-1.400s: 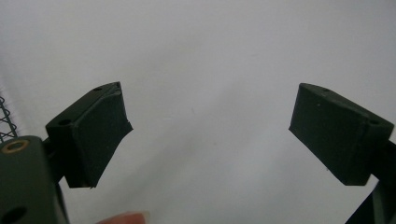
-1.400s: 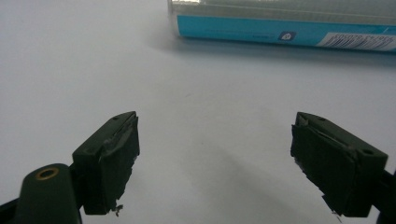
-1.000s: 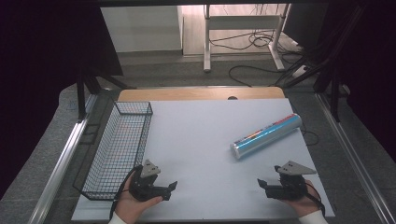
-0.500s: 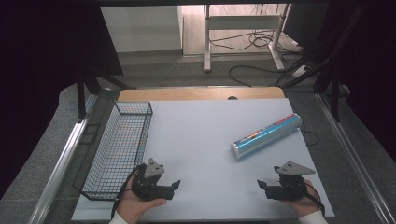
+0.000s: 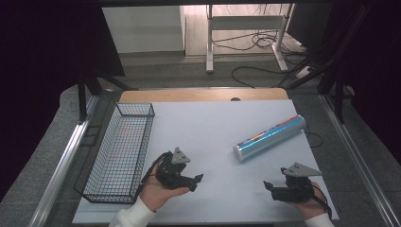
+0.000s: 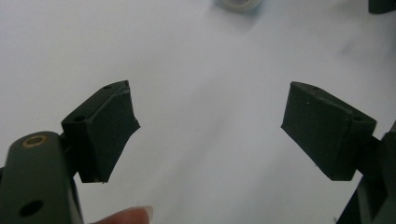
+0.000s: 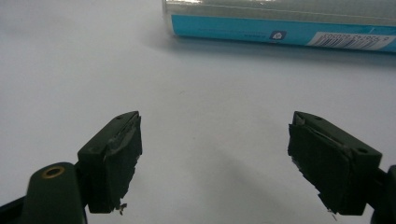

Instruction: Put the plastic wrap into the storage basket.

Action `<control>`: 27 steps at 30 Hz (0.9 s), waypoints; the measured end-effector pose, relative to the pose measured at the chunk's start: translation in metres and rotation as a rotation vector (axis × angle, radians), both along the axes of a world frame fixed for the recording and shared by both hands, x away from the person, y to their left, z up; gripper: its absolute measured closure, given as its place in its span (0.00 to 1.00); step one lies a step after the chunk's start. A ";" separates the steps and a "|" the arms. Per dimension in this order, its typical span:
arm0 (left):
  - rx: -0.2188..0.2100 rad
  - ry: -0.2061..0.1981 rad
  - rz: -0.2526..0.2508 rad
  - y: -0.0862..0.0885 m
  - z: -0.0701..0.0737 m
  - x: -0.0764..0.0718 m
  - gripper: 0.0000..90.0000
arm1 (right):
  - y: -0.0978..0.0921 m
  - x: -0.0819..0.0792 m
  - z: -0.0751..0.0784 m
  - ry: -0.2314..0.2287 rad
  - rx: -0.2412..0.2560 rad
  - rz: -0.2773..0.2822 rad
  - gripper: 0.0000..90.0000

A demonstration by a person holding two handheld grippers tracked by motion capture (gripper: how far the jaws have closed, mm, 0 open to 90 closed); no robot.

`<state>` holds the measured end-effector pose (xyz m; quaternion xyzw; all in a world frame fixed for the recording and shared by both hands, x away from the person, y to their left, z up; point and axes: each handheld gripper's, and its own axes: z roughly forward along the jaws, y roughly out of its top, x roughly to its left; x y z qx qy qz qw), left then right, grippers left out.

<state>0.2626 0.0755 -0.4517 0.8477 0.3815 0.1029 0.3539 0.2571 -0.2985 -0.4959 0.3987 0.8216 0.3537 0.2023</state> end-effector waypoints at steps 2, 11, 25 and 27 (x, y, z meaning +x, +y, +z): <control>-0.004 0.007 -0.015 -0.010 0.001 0.011 0.20 | 0.000 0.000 0.000 0.002 -0.002 0.000 0.20; 0.020 0.003 -0.091 -0.066 0.003 0.050 0.21 | -0.002 0.000 -0.002 0.012 -0.010 -0.005 0.20; 0.022 0.042 -0.130 -0.136 -0.004 0.104 0.24 | -0.003 -0.001 -0.003 0.019 -0.005 -0.006 0.20; 0.030 0.049 -0.136 -0.145 -0.005 0.112 0.25 | -0.003 -0.001 -0.003 0.020 -0.004 -0.004 0.20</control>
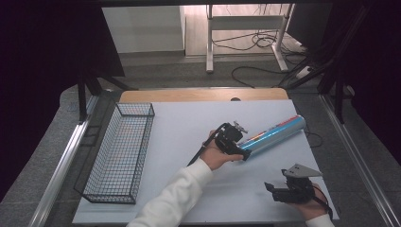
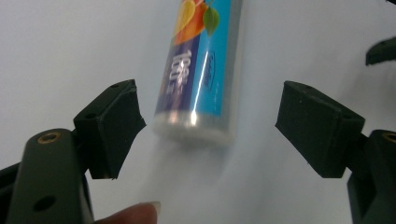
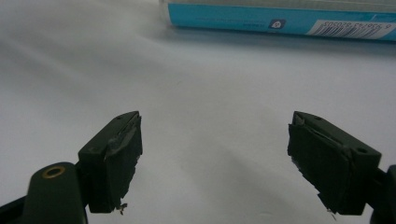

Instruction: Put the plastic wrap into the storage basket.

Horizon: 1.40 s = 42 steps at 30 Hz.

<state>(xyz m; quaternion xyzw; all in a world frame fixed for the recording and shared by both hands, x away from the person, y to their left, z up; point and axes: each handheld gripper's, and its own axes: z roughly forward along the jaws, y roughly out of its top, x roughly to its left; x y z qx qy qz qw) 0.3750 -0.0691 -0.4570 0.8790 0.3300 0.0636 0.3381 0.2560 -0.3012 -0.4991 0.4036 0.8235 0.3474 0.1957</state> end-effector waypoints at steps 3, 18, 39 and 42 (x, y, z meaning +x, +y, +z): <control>0.015 0.009 -0.014 -0.012 -0.003 0.008 0.25 | 0.000 0.000 0.000 0.000 0.000 0.002 0.20; 0.174 0.051 -0.045 -0.036 -0.034 0.024 0.27 | -0.001 -0.001 0.000 -0.001 -0.002 0.003 0.20; 0.229 0.079 -0.126 -0.014 -0.034 0.006 0.35 | -0.006 -0.001 0.001 -0.009 -0.003 -0.011 0.20; 0.227 0.083 -0.129 -0.001 -0.035 0.000 0.35 | -0.005 -0.001 0.001 -0.009 -0.003 -0.011 0.20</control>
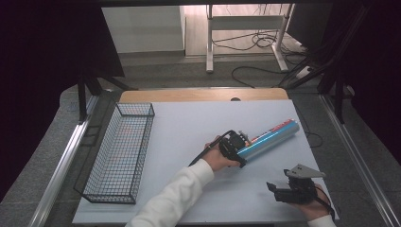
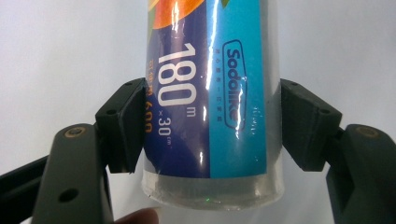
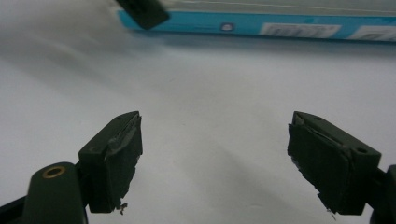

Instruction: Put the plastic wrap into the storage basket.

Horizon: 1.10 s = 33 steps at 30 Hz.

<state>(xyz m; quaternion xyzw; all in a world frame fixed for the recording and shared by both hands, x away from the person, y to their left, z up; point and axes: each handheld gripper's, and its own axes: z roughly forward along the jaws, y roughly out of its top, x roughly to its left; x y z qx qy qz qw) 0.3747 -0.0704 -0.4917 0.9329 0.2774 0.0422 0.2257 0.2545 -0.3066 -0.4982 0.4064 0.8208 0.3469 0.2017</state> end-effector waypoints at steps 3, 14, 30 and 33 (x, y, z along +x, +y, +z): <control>0.004 0.006 -0.001 0.014 0.000 -0.009 0.35 | 0.001 0.000 0.000 -0.002 -0.003 0.000 0.20; 0.010 0.006 0.008 0.063 -0.003 -0.051 0.35 | 0.004 0.000 0.000 -0.003 -0.009 0.007 0.20; 0.008 0.004 0.026 0.067 0.004 -0.054 0.24 | 0.006 0.003 -0.002 -0.001 -0.013 0.014 0.20; -0.010 0.034 0.032 0.056 0.007 -0.038 0.21 | 0.006 0.003 -0.002 -0.001 -0.015 0.014 0.20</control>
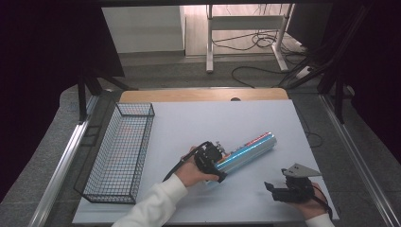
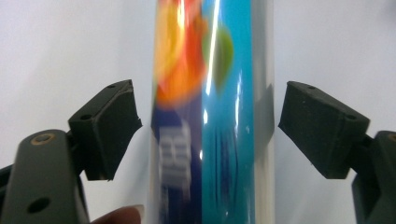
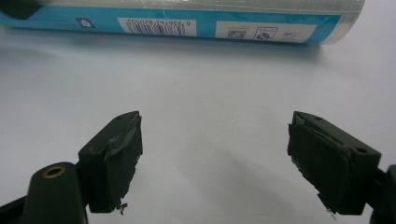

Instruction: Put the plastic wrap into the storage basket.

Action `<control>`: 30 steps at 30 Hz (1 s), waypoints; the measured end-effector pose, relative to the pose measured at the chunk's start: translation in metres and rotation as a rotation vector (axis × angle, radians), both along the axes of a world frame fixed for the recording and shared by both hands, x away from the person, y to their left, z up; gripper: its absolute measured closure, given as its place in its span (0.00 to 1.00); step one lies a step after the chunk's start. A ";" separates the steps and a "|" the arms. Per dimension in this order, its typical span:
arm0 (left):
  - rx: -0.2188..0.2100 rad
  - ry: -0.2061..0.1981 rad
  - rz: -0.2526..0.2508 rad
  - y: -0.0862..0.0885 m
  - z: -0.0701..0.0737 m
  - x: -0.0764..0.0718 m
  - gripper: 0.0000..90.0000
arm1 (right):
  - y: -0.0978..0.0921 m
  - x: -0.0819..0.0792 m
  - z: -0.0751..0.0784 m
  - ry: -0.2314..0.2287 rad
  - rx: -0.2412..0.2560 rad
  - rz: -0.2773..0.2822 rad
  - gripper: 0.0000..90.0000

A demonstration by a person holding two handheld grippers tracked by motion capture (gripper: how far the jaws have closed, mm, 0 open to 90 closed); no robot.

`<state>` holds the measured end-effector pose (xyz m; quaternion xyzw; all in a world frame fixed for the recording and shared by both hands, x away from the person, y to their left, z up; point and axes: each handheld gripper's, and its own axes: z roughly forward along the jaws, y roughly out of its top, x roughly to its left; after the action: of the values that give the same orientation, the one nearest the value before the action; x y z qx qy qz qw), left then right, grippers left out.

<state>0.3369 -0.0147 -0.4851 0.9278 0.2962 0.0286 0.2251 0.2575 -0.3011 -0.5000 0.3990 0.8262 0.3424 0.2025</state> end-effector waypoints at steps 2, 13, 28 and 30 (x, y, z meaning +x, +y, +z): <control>0.012 -0.004 -0.001 -0.010 0.002 0.009 0.19 | 0.000 0.000 0.000 0.001 0.000 -0.002 0.20; 0.016 0.050 -0.004 -0.054 0.003 0.048 0.09 | -0.003 -0.001 -0.001 0.004 -0.001 -0.003 0.20; 0.033 0.129 -0.036 -0.071 -0.009 0.053 0.34 | -0.003 -0.001 -0.002 0.008 -0.007 -0.007 0.20; 0.041 0.124 -0.043 -0.072 -0.009 0.053 0.35 | -0.004 -0.001 -0.002 0.007 -0.007 -0.007 0.20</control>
<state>0.3895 -0.0866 -0.4940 0.9384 0.2887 -0.0276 0.1878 0.2568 -0.3046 -0.5020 0.4022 0.8267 0.3375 0.2021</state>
